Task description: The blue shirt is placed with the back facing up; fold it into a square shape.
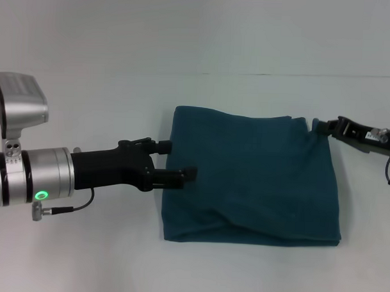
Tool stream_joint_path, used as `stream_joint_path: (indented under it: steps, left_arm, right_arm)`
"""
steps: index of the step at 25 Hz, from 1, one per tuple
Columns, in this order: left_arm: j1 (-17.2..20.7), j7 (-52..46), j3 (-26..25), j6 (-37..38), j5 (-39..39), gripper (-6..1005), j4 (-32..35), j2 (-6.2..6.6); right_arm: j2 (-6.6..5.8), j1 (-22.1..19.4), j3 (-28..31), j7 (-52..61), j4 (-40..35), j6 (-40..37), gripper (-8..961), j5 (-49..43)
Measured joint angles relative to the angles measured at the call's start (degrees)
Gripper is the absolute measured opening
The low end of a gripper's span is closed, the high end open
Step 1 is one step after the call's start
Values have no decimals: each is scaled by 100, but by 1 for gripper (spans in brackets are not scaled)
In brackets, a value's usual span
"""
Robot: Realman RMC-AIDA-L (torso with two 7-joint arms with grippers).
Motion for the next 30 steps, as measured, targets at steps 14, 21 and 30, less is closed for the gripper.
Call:
stream_joint_path:
  steps: [14, 21, 30]
  left_arm:
    - [-48, -28, 17, -73, -7, 937, 0, -15]
    - [-55, -42, 3, -92, -6, 937, 1, -30]
    - [-140, -56, -10, -226, -6, 936, -1, -53]
  right_arm:
    - [-172, 359, -93, -206, -59, 3, 26, 92]
    - [-203, 319, -195, -168, -35, 129, 49, 76]
    - [-206, 284, -203, -142, 13, 238, 79, -78]
